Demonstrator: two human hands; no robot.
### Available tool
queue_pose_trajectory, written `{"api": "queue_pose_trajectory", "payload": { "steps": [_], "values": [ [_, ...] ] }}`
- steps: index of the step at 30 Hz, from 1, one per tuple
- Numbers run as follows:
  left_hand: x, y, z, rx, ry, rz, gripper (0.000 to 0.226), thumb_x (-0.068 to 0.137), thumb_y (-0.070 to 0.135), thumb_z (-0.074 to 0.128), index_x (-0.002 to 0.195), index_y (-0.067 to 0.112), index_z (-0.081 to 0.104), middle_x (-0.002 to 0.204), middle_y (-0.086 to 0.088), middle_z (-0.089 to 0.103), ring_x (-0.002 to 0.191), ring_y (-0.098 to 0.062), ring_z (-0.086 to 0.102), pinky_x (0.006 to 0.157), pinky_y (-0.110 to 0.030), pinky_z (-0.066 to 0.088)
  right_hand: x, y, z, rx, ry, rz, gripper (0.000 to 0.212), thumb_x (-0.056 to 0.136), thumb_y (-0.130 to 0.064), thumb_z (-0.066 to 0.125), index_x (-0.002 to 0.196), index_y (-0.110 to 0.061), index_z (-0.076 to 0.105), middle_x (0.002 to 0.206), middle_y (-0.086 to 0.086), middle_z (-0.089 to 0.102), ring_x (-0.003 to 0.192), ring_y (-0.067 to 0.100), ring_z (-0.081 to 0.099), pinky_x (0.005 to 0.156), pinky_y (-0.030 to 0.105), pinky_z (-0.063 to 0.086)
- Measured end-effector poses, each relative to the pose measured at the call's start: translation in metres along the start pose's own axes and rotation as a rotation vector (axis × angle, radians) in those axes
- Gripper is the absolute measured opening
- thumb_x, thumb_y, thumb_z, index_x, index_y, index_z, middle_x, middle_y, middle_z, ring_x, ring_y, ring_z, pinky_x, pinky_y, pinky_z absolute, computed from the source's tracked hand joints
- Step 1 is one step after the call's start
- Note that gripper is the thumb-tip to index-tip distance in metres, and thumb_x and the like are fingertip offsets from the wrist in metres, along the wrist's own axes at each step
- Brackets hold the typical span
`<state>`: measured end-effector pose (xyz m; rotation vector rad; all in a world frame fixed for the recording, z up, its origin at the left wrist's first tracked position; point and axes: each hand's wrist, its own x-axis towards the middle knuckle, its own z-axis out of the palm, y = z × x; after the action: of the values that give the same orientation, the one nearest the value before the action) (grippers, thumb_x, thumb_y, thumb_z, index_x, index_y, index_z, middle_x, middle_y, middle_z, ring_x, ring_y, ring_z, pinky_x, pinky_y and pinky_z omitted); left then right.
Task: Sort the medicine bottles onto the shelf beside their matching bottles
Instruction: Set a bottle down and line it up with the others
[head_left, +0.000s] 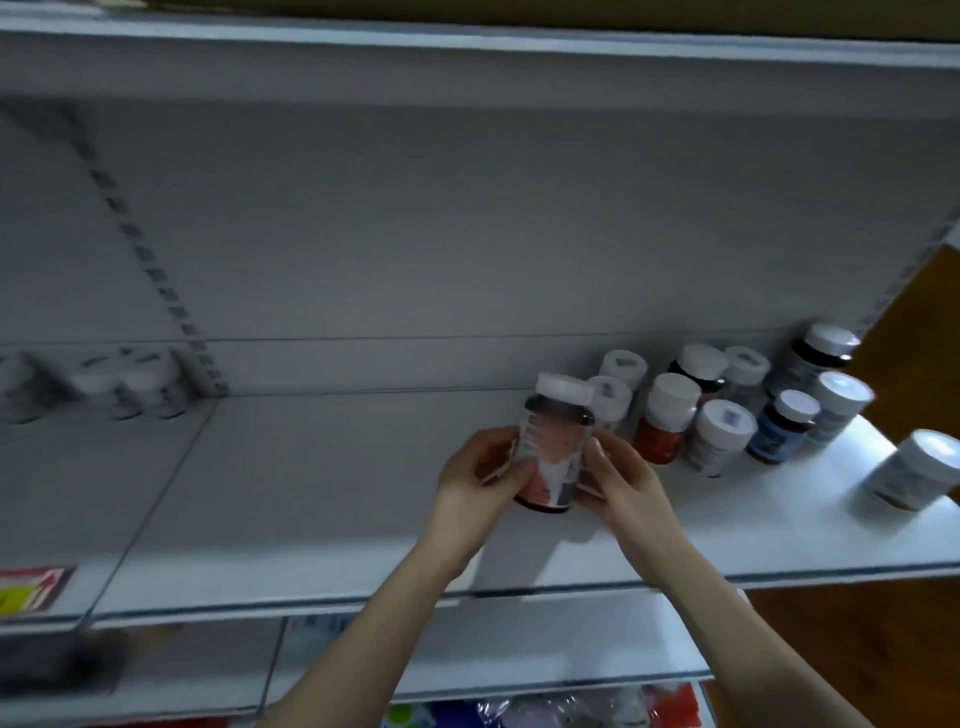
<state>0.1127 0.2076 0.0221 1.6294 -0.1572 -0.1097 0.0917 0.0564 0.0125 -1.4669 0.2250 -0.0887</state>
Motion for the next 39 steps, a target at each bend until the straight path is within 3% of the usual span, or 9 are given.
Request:
{"api": "queue_pose_trajectory", "payload": {
  "steps": [4, 9, 13, 17, 21, 27, 30, 33, 39],
  "values": [
    [-0.018, 0.009, -0.044, -0.049, 0.142, 0.024, 0.027, 0.081, 0.001, 0.061, 0.093, 0.025, 0.06, 0.094, 0.008, 0.067, 0.08, 0.005, 0.065, 0.069, -0.01, 0.05, 0.002, -0.003, 0.046, 0.001, -0.14, -0.016, 0.017, 0.092, -0.026, 0.047, 0.101, -0.017, 0.058, 0.101, 0.007, 0.068, 0.092, 0.021, 0.067, 0.076, 0.029, 0.055],
    [-0.049, 0.018, -0.106, -0.06, 0.298, 0.051, 0.029, 0.081, 0.002, 0.062, 0.101, 0.022, 0.057, 0.096, 0.007, 0.067, 0.083, 0.003, 0.065, 0.072, -0.013, 0.052, -0.003, -0.012, 0.117, -0.034, -0.3, -0.054, 0.015, 0.092, -0.028, 0.047, 0.095, -0.022, 0.06, 0.1, 0.005, 0.069, 0.088, 0.021, 0.068, 0.074, 0.032, 0.054],
    [-0.082, 0.025, -0.162, -0.05, 0.407, 0.057, 0.033, 0.083, 0.007, 0.062, 0.115, 0.014, 0.057, 0.102, 0.005, 0.067, 0.092, -0.003, 0.064, 0.076, -0.013, 0.052, -0.02, -0.019, 0.182, -0.044, -0.474, -0.077, 0.019, 0.093, -0.027, 0.046, 0.101, -0.019, 0.06, 0.099, 0.001, 0.069, 0.083, 0.013, 0.07, 0.071, 0.025, 0.056],
    [-0.122, 0.029, -0.228, -0.05, 0.525, 0.074, 0.035, 0.083, 0.006, 0.063, 0.117, 0.007, 0.057, 0.103, -0.002, 0.068, 0.086, 0.002, 0.065, 0.073, -0.011, 0.051, -0.05, -0.019, 0.257, -0.032, -0.625, -0.095, 0.018, 0.09, -0.024, 0.048, 0.101, -0.018, 0.061, 0.096, 0.0, 0.07, 0.08, 0.01, 0.07, 0.065, 0.02, 0.056],
    [-0.166, 0.028, -0.303, -0.028, 0.615, 0.081, 0.039, 0.076, 0.013, 0.069, 0.114, 0.012, 0.059, 0.107, -0.006, 0.069, 0.094, -0.014, 0.066, 0.078, -0.019, 0.053, -0.087, -0.01, 0.34, -0.008, -0.689, -0.083, 0.015, 0.089, -0.021, 0.05, 0.097, -0.016, 0.063, 0.093, 0.007, 0.069, 0.077, 0.013, 0.068, 0.064, 0.022, 0.055],
    [-0.226, 0.03, -0.413, 0.0, 0.677, 0.12, 0.029, 0.081, 0.006, 0.064, 0.105, 0.024, 0.06, 0.106, -0.002, 0.067, 0.095, -0.01, 0.064, 0.08, -0.017, 0.053, -0.141, 0.003, 0.457, 0.028, -0.768, -0.059, 0.014, 0.091, -0.021, 0.05, 0.09, -0.018, 0.063, 0.088, 0.003, 0.068, 0.074, 0.013, 0.067, 0.061, 0.022, 0.055],
    [-0.246, 0.033, -0.454, 0.023, 0.704, 0.099, 0.031, 0.082, 0.009, 0.064, 0.112, 0.017, 0.06, 0.111, -0.006, 0.067, 0.102, -0.016, 0.063, 0.087, -0.026, 0.053, -0.159, 0.005, 0.501, 0.04, -0.789, -0.044, 0.014, 0.091, -0.02, 0.049, 0.093, -0.017, 0.062, 0.089, 0.004, 0.068, 0.073, 0.012, 0.067, 0.06, 0.021, 0.055],
    [-0.262, 0.032, -0.495, 0.021, 0.727, 0.097, 0.035, 0.083, 0.01, 0.063, 0.117, 0.013, 0.059, 0.112, -0.006, 0.067, 0.103, -0.017, 0.063, 0.091, -0.03, 0.052, -0.17, 0.008, 0.548, 0.027, -0.804, -0.045, 0.013, 0.09, -0.021, 0.05, 0.094, -0.016, 0.062, 0.095, 0.01, 0.066, 0.082, 0.022, 0.064, 0.064, 0.025, 0.056],
    [-0.27, 0.022, -0.568, -0.004, 0.78, 0.111, 0.032, 0.084, 0.011, 0.061, 0.115, 0.015, 0.059, 0.109, -0.001, 0.066, 0.099, -0.01, 0.062, 0.088, -0.024, 0.051, -0.174, 0.021, 0.629, 0.013, -0.863, -0.048, 0.012, 0.09, -0.02, 0.051, 0.092, -0.018, 0.063, 0.092, 0.007, 0.067, 0.083, 0.022, 0.064, 0.067, 0.027, 0.056]
  ]
}}
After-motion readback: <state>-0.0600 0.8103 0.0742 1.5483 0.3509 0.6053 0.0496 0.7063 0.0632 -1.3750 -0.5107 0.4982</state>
